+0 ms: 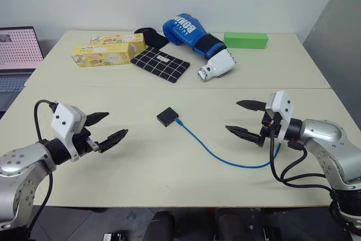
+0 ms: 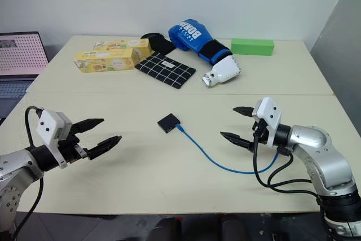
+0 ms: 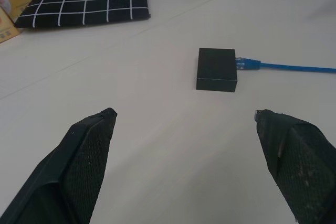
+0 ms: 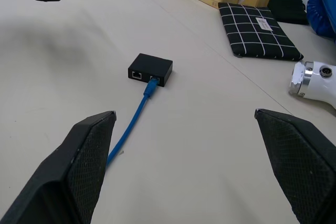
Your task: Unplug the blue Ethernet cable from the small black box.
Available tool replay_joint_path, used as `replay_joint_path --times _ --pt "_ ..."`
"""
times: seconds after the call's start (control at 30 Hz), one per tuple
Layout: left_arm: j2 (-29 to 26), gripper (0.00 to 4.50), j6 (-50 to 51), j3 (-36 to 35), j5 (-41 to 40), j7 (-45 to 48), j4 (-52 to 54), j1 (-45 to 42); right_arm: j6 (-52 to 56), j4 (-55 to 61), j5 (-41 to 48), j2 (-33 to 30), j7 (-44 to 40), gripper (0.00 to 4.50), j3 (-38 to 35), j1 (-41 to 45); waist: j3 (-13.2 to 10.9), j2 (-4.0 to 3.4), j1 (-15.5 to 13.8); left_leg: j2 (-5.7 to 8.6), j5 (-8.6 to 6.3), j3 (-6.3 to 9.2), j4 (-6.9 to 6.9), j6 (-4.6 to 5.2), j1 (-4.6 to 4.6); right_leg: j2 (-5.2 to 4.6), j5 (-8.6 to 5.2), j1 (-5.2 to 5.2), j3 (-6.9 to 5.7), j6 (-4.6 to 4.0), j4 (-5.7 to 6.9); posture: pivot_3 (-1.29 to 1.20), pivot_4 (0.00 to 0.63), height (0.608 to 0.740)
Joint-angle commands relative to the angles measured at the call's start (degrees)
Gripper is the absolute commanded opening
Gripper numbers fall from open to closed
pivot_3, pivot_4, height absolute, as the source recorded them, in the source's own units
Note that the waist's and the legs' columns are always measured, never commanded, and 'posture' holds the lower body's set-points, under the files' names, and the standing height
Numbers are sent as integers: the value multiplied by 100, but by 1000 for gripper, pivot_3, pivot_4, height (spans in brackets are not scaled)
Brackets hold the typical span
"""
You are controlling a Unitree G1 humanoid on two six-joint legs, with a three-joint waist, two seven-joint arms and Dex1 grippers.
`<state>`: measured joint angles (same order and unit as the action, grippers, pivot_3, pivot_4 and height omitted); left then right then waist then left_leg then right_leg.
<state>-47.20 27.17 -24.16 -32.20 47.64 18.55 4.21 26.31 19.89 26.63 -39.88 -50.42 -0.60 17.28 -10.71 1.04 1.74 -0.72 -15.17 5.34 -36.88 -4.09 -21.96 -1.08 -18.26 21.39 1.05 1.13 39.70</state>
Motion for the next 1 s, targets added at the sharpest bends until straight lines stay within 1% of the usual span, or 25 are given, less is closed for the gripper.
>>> replay_joint_path --times 0.03,0.23,0.4,0.53,0.6,0.73,0.8,0.9,1.0 --pt "-102 4500 -24 -128 -88 95 317 14 -109 66 86 -21 -124 4491 -103 98 0 0 0 0 0 0 0 0 0 0 0 0 0 0 0 0 150 740" --pt "-82 4500 150 -166 -217 94 416 -45 -81 66 70 14 -185 4491 -58 56 0 0 0 0 0 0 0 0 0 0 0 0 0 0 -1 0 150 740" --pt "-60 4500 238 -143 -316 103 657 76 -96 65 38 78 -208 4491 -1 -6 0 0 0 0 0 0 0 0 -1 0 0 0 1 0 -2 0 150 740" --pt "-59 4500 322 -104 -379 117 782 58 -122 -47 -85 256 -106 4491 171 31 0 0 0 -1 0 0 0 0 -1 0 0 0 1 0 -2 0 150 740" --pt "-148 4500 275 -22 -301 247 644 18 -246 -117 -314 432 7 4491 404 50 0 0 3 -1 0 -1 0 0 1 0 0 0 1 0 -1 0 150 740" --pt "-454 4500 349 -6 -466 973 571 249 -318 -311 -729 780 211 4491 912 164 -1 -2 15 1 0 -2 2 0 0 3 0 3 0 0 -1 0 150 740" --pt "-611 4500 260 52 -383 1217 456 252 -371 -584 -967 1101 401 4491 1184 338 -2 -4 14 1 0 -6 4 0 1 3 0 4 3 0 -1 0 150 740" --pt "-793 4500 -17 183 -82 1407 42 28 -361 -1252 -1433 1746 936 4491 1564 695 -3 -6 17 0 0 -7 3 -1 5 7 0 5 2 0 2 0 150 740" --pt "-847 4500 -162 262 54 1489 -280 -204 -413 -1809 -1820 2282 1354 4491 1826 921 -3 -6 16 0 1 -3 4 -1 4 13 -1 9 0 -2 9 0 150 740"
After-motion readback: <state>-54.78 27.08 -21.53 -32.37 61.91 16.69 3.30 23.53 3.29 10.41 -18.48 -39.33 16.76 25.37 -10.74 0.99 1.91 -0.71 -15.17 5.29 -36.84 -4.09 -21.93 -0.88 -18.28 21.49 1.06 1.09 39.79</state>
